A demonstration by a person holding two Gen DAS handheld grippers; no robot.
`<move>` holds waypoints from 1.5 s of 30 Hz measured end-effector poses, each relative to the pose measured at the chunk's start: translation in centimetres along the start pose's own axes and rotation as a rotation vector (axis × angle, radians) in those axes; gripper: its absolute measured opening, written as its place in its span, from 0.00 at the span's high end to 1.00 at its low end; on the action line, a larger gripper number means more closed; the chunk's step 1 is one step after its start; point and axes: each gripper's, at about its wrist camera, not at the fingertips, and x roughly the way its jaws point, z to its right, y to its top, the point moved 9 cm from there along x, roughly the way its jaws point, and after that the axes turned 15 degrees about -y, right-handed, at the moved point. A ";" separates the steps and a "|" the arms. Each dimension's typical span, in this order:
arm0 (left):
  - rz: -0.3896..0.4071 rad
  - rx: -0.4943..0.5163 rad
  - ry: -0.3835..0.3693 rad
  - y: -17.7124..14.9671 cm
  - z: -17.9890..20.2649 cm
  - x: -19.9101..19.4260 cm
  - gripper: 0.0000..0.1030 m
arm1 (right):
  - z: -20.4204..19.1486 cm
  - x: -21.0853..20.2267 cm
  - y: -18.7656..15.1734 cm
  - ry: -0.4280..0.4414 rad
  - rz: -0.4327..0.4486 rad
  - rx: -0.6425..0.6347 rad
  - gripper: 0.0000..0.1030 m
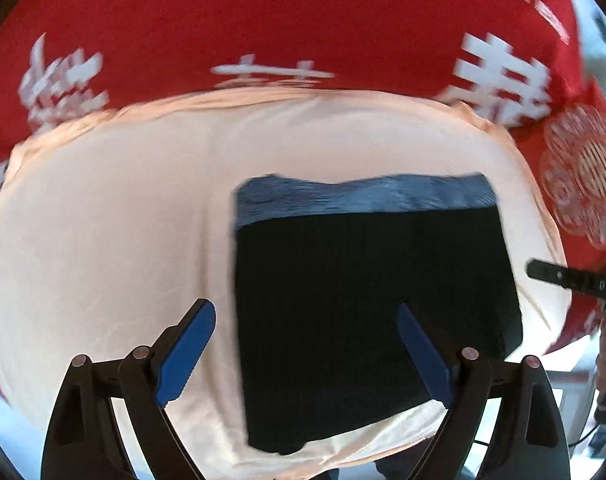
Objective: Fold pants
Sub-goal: 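Release the folded trousers and lift both grippers away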
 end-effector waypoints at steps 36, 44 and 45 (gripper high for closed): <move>-0.121 -0.055 0.096 -4.4 1.4 -2.6 0.00 | -3.8 0.5 -6.0 -0.061 -0.144 -0.002 0.66; -0.144 -0.051 0.112 -5.7 2.6 -4.5 0.00 | -4.7 -1.5 -7.5 -0.077 -0.161 -0.020 0.39; -0.149 -0.048 0.118 -5.7 2.8 -4.6 0.00 | -4.8 -1.7 -7.5 -0.077 -0.160 -0.021 0.38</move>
